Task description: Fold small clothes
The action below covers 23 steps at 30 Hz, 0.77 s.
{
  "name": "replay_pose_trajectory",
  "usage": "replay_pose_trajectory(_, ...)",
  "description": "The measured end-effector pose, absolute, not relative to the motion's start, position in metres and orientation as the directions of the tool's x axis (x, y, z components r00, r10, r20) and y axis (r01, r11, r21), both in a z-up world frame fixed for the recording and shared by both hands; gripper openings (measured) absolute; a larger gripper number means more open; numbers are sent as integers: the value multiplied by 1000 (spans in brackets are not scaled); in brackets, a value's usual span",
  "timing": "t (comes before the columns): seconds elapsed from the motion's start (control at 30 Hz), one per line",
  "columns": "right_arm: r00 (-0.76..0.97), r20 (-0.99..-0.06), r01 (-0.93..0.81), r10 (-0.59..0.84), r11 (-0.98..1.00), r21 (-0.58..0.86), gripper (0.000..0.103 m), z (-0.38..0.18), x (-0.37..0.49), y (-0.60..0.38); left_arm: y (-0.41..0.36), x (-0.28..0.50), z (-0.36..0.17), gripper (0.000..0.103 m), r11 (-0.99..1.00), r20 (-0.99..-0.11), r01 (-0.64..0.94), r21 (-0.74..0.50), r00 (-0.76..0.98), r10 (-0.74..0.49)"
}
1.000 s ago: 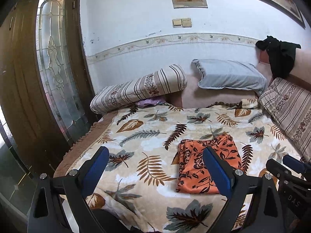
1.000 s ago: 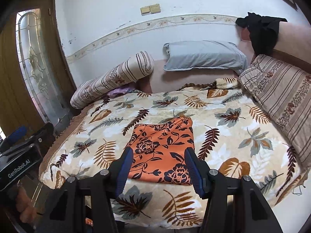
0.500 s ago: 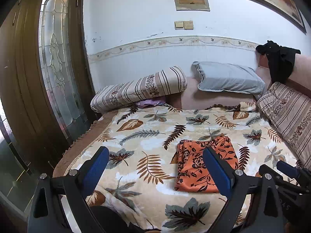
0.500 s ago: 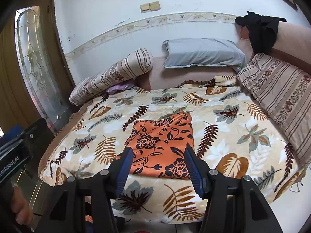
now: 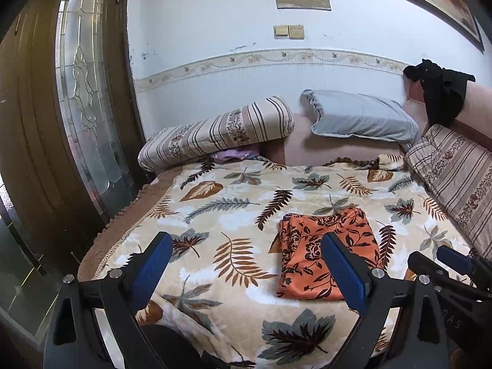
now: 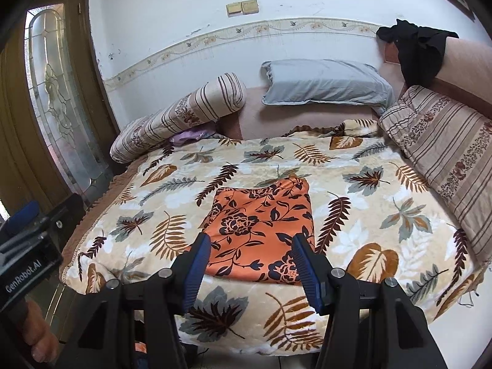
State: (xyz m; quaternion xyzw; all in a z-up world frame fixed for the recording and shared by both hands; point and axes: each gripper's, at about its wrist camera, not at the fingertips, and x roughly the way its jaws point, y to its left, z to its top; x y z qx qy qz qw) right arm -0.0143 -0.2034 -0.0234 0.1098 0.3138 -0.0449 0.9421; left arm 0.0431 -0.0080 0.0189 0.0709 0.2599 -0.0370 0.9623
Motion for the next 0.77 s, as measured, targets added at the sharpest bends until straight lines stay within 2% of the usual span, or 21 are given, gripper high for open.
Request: replay_pose_trajectory(0.77, 776, -630, 129, -26, 984, 119, 59, -36, 42, -192, 0, 90, -5, 97, 988, -547, 122, 93, 835, -51)
